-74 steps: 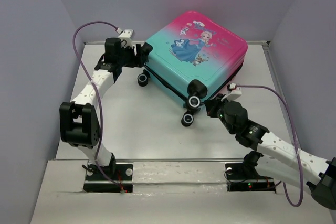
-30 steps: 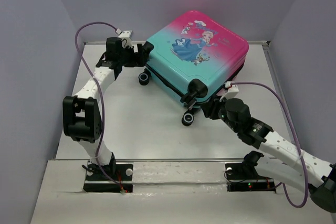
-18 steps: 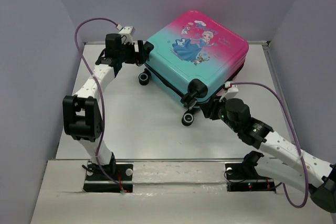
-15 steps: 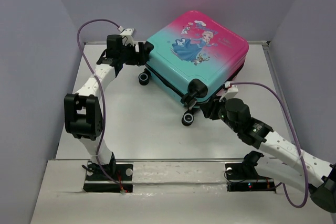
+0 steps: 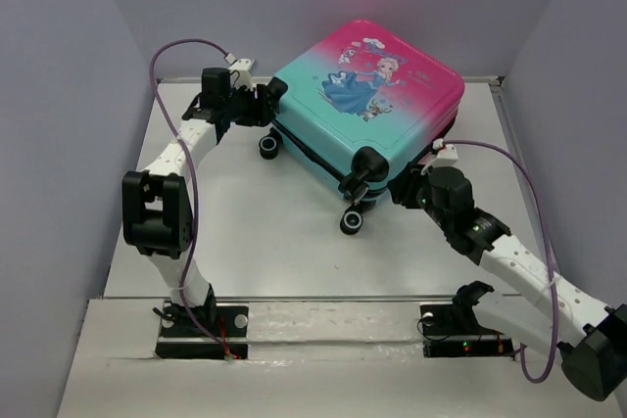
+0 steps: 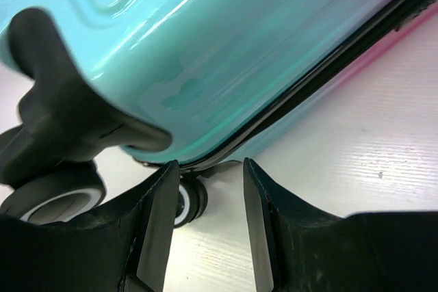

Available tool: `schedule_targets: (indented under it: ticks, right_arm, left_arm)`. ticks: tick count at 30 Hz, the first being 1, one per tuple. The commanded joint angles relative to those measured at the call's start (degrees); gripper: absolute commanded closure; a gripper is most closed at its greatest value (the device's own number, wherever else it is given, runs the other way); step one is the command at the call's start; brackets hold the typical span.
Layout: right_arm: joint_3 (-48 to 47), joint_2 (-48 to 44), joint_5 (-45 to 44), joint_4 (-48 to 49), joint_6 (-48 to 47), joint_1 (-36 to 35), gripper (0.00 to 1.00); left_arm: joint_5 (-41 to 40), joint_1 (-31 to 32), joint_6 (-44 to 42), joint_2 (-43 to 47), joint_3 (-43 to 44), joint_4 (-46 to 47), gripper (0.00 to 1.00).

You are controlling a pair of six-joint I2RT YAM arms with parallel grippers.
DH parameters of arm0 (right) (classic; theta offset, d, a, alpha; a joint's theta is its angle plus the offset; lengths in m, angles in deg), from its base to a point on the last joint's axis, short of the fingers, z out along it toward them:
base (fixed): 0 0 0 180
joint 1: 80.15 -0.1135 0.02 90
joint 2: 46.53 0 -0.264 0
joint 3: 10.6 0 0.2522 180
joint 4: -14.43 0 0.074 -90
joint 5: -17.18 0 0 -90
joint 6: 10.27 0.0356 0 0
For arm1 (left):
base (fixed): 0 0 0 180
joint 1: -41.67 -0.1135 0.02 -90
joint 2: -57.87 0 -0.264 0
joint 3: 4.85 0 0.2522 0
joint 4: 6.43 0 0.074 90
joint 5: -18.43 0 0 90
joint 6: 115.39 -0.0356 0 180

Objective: Pack the luggage

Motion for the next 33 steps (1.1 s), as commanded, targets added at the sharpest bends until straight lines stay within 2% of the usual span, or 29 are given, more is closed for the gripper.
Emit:
schedule_targets:
  ticks: [1,7,13,19,23,25,27,28,30,33]
  right_arm:
    - [-3.3,0.8,5.2,2.8,-2.3,6.9,0.52]
    - [-4.7,5.9,16.5,7.0,-3.0,17.0,0.59]
    - [-8.8,14.2,19.5,10.6,-3.3,19.8,0.74]
    - [-15.3,23.1,29.1,15.3,-6.3,20.3,0.76]
    - [-26.4,33.0,40.2,15.4,-6.2,20.3,0.76]
    - [-29.7,35.4,43.7,15.0,-5.6,20.3,0.71]
    - [-31.0,35.1,43.4,13.7,-5.5,20.3,0.62]
    - [-30.2,34.0,42.4,13.2,-5.6,20.3,0.48]
    - [-25.2,28.2,37.4,12.0,-6.2,20.3,0.31]
    - [-17.3,20.3,29.7,12.0,-5.6,20.3,0.27]
  left_arm:
    - [-4.9,0.4,4.6,4.5,-0.4,3.9,0.94]
    - [-6.7,0.5,10.6,15.0,-8.8,4.2,0.94]
    - [-8.0,2.6,11.9,26.4,-20.2,3.0,0.94]
    - [-10.6,10.7,13.5,41.5,-29.4,-1.9,0.94]
    - [-10.9,16.1,18.4,51.7,-33.9,-2.8,0.94]
    - [-9.8,17.2,20.6,54.0,-35.7,-2.3,0.94]
    - [-8.9,18.1,23.2,56.6,-36.6,-1.1,0.94]
    - [-8.7,18.1,24.3,57.3,-37.0,-0.4,0.94]
    - [-7.5,18.1,26.5,59.0,-37.7,2.2,0.94]
    - [-7.4,18.2,28.4,59.0,-37.5,4.3,0.94]
